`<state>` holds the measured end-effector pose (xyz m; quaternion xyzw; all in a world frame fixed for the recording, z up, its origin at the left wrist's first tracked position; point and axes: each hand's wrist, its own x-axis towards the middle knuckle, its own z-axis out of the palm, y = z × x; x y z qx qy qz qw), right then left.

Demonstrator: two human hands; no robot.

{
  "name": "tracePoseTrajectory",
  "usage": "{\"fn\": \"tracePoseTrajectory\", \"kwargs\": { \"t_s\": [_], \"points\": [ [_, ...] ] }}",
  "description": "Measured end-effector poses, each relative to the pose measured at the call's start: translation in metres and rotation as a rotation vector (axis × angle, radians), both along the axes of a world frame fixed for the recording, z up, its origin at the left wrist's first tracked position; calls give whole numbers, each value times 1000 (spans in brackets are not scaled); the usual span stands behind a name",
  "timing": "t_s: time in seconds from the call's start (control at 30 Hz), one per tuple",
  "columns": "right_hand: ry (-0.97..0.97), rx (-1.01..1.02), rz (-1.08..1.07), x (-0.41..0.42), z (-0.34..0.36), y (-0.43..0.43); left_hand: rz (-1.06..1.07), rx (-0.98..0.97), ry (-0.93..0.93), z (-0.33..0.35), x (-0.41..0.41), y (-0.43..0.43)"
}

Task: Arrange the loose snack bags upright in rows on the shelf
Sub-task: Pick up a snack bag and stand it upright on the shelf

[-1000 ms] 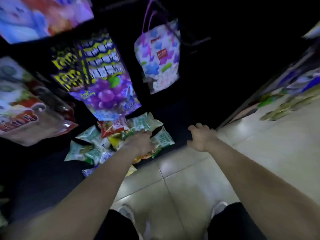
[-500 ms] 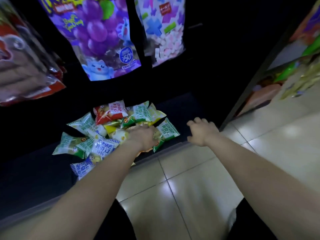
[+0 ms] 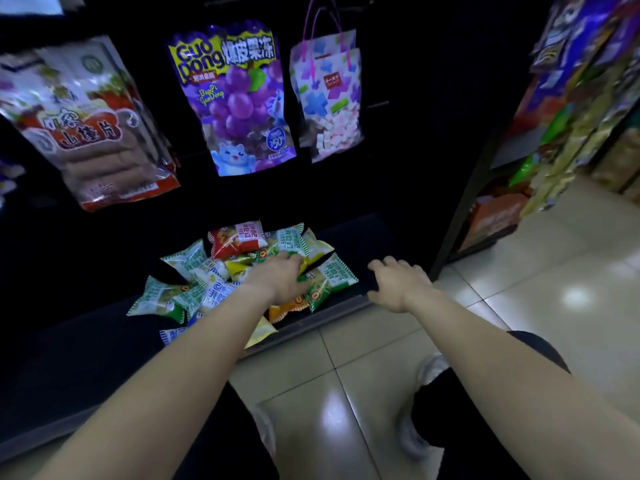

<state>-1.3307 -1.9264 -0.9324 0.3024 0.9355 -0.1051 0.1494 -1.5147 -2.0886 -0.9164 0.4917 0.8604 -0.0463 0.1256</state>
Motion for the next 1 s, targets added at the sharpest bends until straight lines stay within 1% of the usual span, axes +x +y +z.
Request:
{"fn": "tracePoseTrajectory", "kwargs": {
  "t_s": [0.13,0.23,0.43,0.53,0.63,0.73,0.87,0.93,1.0],
  "points": [
    [-28,-77,11,-39,-44,28,21,-47,6,-33,-29,22],
    [-35,-151,-29,-77,-90,55,14,-112,-14,-67,-59,48],
    [-61,-241,-184,-148,-190,101,-68,-189,-11,-134,-120,105],
    [-88,-258,-284,-177,-234,113,-107,-206,0,-168,-139,117],
    [-95,-306,-347,-195,-265,119,-92,-187,-53,-194,-149,118],
    [-41,-392,-373,-203,-283,124,-79,-152,-109,-210,-154,112],
    [122,-574,-389,-200,-282,129,-49,-127,-129,-213,-155,108],
    [171,-534,-327,-196,-267,128,-29,-134,-148,-209,-151,108],
    [166,-465,-244,-191,-248,130,-13,-128,-171,-202,-146,108]
  ]
}}
